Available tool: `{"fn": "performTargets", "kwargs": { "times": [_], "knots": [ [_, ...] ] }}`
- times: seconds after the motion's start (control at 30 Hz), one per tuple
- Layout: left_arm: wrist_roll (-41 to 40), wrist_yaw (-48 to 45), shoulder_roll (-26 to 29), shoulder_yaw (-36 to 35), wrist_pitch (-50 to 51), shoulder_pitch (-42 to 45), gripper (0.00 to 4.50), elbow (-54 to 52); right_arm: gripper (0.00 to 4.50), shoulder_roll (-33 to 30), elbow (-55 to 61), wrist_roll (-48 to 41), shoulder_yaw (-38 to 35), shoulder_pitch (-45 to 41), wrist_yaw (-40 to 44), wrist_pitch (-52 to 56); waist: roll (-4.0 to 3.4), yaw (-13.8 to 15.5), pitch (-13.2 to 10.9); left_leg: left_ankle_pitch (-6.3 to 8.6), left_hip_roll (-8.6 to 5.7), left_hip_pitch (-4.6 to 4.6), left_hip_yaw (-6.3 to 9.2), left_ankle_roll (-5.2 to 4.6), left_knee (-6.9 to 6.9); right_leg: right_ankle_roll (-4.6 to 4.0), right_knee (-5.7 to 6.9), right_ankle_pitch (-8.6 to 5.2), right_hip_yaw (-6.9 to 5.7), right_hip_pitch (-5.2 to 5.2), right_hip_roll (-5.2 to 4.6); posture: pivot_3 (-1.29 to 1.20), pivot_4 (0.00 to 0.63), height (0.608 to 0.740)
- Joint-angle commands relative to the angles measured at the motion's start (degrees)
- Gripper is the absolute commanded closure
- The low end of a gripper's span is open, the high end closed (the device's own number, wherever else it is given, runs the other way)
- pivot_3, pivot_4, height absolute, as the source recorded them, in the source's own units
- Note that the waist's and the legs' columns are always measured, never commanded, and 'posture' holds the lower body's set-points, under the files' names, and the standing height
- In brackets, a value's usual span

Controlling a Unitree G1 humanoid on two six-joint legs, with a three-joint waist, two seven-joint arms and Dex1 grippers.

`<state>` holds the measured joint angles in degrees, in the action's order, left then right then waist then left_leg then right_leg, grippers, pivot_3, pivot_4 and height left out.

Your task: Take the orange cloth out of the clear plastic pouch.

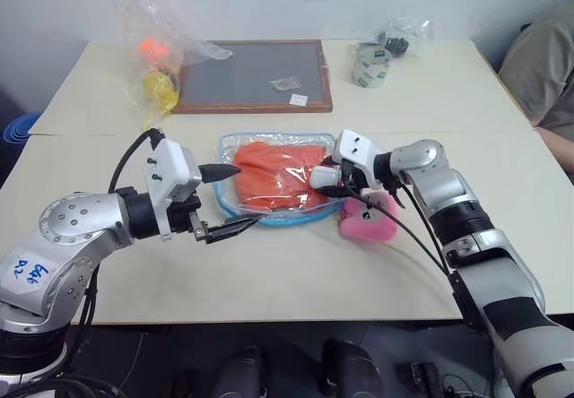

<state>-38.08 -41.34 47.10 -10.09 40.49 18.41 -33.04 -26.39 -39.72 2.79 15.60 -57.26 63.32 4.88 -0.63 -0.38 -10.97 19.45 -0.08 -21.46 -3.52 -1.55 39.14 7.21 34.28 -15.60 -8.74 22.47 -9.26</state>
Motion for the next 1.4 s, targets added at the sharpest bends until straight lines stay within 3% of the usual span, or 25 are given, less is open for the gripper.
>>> {"fn": "performTargets", "kwargs": {
  "times": [0.03,0.23,0.4,0.5,0.63,0.77,0.8,1.0,1.23,1.4],
  "knots": [
    [0.54,0.03,-0.36,0.18,-1.47,0.69,0.00,-0.67,2.14,-0.70,1.19,-0.33,-1.14,0.66,0.52,-0.54,0.00,0.00,0.00,0.00,0.00,0.00,0.00,0.00,0.00,0.00,0.00,0.00,0.00,0.00,0.00,0.00,0.150,0.740],
    [-0.92,-0.55,-2.10,2.15,-0.95,3.69,0.00,0.28,2.17,-2.59,8.39,-4.36,-5.97,3.79,-0.21,4.39,0.00,0.27,0.00,0.00,0.00,0.00,0.01,0.00,0.01,0.00,0.00,0.00,-0.01,-0.01,0.00,0.00,0.150,0.740],
    [-1.70,-2.66,-5.35,7.43,-0.53,7.60,0.00,1.21,2.17,-12.18,17.13,-7.65,-15.66,10.00,-4.25,14.39,-0.01,1.22,-0.01,0.00,-0.05,-0.06,0.03,-0.01,0.05,0.01,0.00,0.00,-0.01,-0.01,-0.04,0.00,0.150,0.740],
    [-1.35,-4.69,-7.71,11.13,-1.13,10.41,0.00,2.86,2.17,-22.32,21.95,-8.73,-23.28,20.52,-4.29,17.87,-0.01,2.36,-0.01,0.01,-0.08,-0.10,-0.03,-0.02,0.05,0.01,-0.04,0.00,-0.04,-0.02,-0.04,0.00,0.150,0.740],
    [-1.37,-6.76,-9.41,12.58,-1.40,12.23,0.00,5.39,2.17,-28.97,27.39,-10.48,-30.88,33.99,-4.72,21.87,0.00,1.72,0.00,0.01,-0.11,-0.15,-0.37,-0.02,0.02,0.01,-0.17,0.01,-0.13,-0.08,0.03,0.00,0.150,0.740],
    [-0.51,-9.71,-10.29,13.97,-2.41,14.13,0.00,8.31,2.17,-30.21,32.95,-12.25,-40.59,49.27,-6.88,26.66,-0.02,1.58,0.00,-0.03,-0.09,0.10,-0.40,0.05,-0.07,0.00,-0.07,0.01,0.13,-0.07,0.23,0.00,0.150,0.740],
    [-0.21,-10.22,-10.45,14.28,-2.67,14.51,0.00,8.73,1.82,-29.53,34.04,-13.20,-42.27,50.86,-7.97,28.87,-0.03,1.55,0.00,-0.02,-0.05,0.16,-0.41,0.06,-0.08,0.00,-0.06,0.01,0.21,-0.08,0.28,0.00,0.150,0.740],
    [1.68,-12.28,-10.65,15.36,-4.36,15.68,0.00,10.54,0.03,-27.73,38.93,-16.34,-44.04,56.00,-10.48,32.62,-0.01,1.69,0.00,-0.02,0.12,0.35,-0.49,0.05,-0.02,-0.02,0.01,0.10,0.61,-0.06,0.36,0.00,0.150,0.740],
    [2.49,-12.30,-9.19,13.74,-4.71,13.81,0.00,9.31,0.03,-34.72,36.82,-17.80,-44.39,52.14,-5.61,26.59,-0.02,1.82,-0.01,-0.02,0.09,0.30,-0.55,0.04,0.03,0.01,0.01,0.12,0.71,-0.01,0.35,0.00,0.150,0.740],
    [2.45,-12.03,-6.10,11.22,-4.63,10.69,0.00,6.58,0.03,-36.77,47.34,-27.59,-37.85,46.73,5.00,30.38,0.02,1.41,-0.03,0.04,0.34,0.34,-0.57,0.14,0.01,-0.06,-0.07,0.14,0.76,0.01,0.65,0.00,0.150,0.740]
  ]
}}
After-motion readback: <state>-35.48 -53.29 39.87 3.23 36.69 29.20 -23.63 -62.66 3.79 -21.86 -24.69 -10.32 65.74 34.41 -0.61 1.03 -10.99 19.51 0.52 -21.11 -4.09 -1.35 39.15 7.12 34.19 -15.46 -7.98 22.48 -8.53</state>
